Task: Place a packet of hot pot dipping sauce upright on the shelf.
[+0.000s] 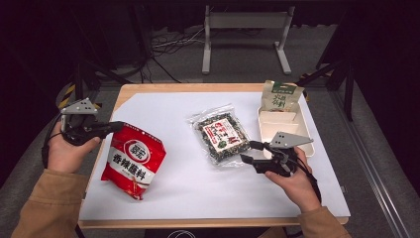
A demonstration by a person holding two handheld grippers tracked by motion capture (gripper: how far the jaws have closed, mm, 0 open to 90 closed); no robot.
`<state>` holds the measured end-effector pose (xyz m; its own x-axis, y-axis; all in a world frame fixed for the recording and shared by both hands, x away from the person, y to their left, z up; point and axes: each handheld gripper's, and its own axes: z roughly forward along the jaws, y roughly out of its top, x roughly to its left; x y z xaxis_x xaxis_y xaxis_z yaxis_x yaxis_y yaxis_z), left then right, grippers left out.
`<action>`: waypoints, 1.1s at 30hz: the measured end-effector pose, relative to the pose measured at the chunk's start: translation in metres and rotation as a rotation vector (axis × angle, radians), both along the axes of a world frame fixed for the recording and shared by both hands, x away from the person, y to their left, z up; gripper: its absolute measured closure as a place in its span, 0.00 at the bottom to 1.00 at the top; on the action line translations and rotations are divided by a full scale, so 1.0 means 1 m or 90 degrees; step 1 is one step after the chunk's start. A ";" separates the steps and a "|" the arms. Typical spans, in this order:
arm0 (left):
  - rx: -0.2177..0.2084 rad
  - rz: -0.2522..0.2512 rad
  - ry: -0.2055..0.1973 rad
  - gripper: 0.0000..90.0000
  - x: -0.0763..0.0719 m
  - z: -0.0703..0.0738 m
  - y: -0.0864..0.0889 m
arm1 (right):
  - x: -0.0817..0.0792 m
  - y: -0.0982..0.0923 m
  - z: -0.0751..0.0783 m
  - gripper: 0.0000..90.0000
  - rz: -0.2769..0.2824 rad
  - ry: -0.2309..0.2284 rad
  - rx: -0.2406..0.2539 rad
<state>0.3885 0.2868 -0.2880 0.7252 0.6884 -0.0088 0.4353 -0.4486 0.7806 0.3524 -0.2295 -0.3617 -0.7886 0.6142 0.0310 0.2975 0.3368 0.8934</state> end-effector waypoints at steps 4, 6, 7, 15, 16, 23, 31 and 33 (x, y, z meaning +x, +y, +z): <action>-0.001 -0.010 -0.016 1.00 -0.012 0.007 -0.002 | 0.000 0.000 -0.001 0.45 0.000 0.003 0.000; 0.000 -0.016 -0.023 1.00 -0.018 0.012 -0.002 | 0.000 0.000 -0.001 0.45 -0.001 0.005 -0.002; 0.000 -0.022 -0.023 1.00 -0.022 0.015 -0.002 | 0.000 0.000 -0.002 0.45 -0.001 0.005 -0.003; -0.045 -0.073 -0.022 1.00 -0.038 0.027 -0.002 | 0.001 -0.001 -0.002 0.45 0.007 0.015 0.007; -0.044 -0.078 -0.025 1.00 -0.039 0.028 -0.003 | 0.001 -0.001 -0.002 0.45 0.007 0.015 0.008; -0.060 -0.108 -0.050 1.00 -0.052 0.036 -0.016 | 0.000 -0.001 -0.001 0.45 0.012 0.012 0.011; -0.089 -0.123 -0.089 1.00 -0.056 0.042 -0.031 | 0.000 0.002 -0.001 0.45 0.034 0.020 0.017; -0.098 -0.131 -0.089 1.00 -0.055 0.042 -0.035 | -0.001 0.003 -0.001 0.45 0.039 0.016 0.016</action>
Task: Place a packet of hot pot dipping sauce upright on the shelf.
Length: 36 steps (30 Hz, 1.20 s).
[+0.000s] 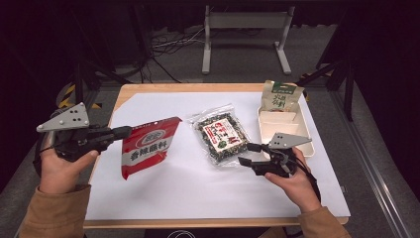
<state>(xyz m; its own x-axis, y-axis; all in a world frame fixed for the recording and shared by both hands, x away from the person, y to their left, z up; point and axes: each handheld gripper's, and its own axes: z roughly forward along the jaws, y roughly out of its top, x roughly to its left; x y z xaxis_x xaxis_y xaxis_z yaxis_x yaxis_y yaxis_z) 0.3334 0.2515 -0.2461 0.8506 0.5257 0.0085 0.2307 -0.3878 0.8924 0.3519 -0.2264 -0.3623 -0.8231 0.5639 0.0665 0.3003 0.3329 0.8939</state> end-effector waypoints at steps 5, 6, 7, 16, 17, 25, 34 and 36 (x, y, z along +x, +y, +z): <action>-0.011 -0.049 -0.015 1.00 -0.004 0.001 -0.021 | -0.003 0.003 0.002 0.45 0.009 -0.004 0.007; -0.011 -0.049 -0.015 1.00 -0.004 0.001 -0.021 | -0.003 0.003 0.002 0.45 0.009 -0.004 0.007; -0.012 -0.057 -0.018 1.00 -0.005 0.001 -0.025 | -0.003 0.004 0.004 0.45 0.011 -0.004 0.012; -0.008 -0.118 -0.022 1.00 -0.007 -0.002 -0.065 | -0.008 0.003 0.009 0.44 0.025 -0.015 0.023; -0.010 -0.123 -0.022 1.00 -0.008 -0.002 -0.069 | -0.008 0.002 0.010 0.44 0.026 -0.016 0.023; -0.029 -0.157 -0.026 1.00 -0.006 0.000 -0.088 | -0.012 0.001 0.016 0.42 0.051 -0.032 0.004; -0.035 -0.181 -0.023 1.00 -0.005 0.000 -0.102 | -0.014 0.008 0.017 0.39 0.097 -0.033 0.005; -0.035 -0.186 -0.026 1.00 -0.007 0.000 -0.104 | -0.015 0.012 0.016 0.39 0.110 -0.033 0.004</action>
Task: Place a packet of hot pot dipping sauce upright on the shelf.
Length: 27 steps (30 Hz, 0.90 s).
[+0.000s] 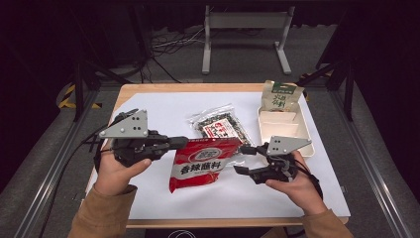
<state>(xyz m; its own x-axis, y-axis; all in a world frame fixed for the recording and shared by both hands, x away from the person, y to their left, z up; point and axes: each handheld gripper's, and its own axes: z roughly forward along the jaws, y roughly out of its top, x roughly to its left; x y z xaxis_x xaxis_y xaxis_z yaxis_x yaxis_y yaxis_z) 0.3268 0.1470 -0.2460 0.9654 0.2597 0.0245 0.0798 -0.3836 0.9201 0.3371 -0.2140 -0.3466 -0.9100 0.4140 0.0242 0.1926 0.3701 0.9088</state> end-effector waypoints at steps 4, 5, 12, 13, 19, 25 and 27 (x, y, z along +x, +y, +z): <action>-0.003 -0.004 -0.001 1.00 -0.002 0.000 -0.003 | -0.001 0.008 -0.003 0.40 0.019 0.005 0.007; -0.003 -0.007 -0.002 1.00 -0.002 0.000 -0.004 | 0.000 0.010 -0.004 0.40 0.023 0.006 0.015; 0.001 -0.016 -0.005 1.00 -0.003 -0.001 -0.009 | 0.006 0.024 -0.021 0.43 0.035 0.018 0.020; 0.000 -0.017 -0.004 1.00 -0.003 -0.001 -0.009 | 0.007 0.025 -0.023 0.43 0.036 0.021 0.019; -0.003 -0.015 -0.002 1.00 -0.002 -0.002 -0.011 | 0.012 0.032 -0.041 0.49 0.046 0.033 0.018; 0.000 -0.018 -0.003 1.00 -0.001 -0.002 -0.013 | 0.013 0.034 -0.046 0.64 0.055 0.030 0.038; -0.001 -0.015 -0.002 1.00 0.000 -0.003 -0.012 | 0.013 0.033 -0.045 0.73 0.062 0.023 0.026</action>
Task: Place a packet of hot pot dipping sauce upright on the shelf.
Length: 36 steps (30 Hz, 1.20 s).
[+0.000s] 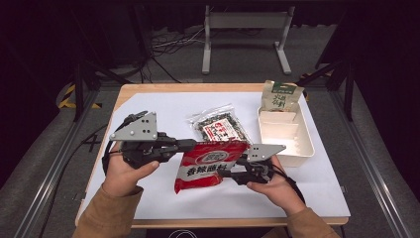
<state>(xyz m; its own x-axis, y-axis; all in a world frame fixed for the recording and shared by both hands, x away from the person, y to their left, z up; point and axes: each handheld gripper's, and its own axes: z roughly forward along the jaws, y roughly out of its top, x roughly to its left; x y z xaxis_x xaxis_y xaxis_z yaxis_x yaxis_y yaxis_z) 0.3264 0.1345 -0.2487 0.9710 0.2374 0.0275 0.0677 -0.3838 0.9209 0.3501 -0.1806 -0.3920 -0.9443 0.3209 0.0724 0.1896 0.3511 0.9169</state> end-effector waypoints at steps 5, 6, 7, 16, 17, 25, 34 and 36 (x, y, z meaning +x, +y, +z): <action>-0.006 0.004 0.000 1.00 0.001 0.000 0.003 | 0.000 -0.001 0.002 0.89 0.027 -0.011 -0.013; -0.009 0.007 0.003 1.00 0.001 0.000 0.004 | 0.000 -0.001 0.002 0.89 0.027 -0.011 -0.013; -0.010 0.006 0.005 1.00 0.001 0.000 0.005 | 0.000 -0.002 0.003 0.93 0.034 -0.016 -0.012; -0.015 0.009 0.007 1.00 0.002 -0.001 0.008 | 0.001 -0.004 0.006 0.97 0.060 -0.015 -0.016; -0.018 0.011 0.007 1.00 0.002 -0.001 0.008 | 0.001 -0.004 0.007 0.98 0.061 -0.014 -0.015; -0.024 0.020 0.013 1.00 0.005 -0.004 0.009 | 0.001 -0.011 0.016 1.00 0.061 -0.005 -0.029; -0.037 0.027 0.024 0.98 0.009 -0.008 0.011 | -0.001 -0.017 0.024 1.00 0.068 0.010 -0.039; -0.047 0.030 0.036 0.93 0.012 -0.010 0.013 | -0.001 -0.021 0.030 1.00 0.075 0.032 -0.042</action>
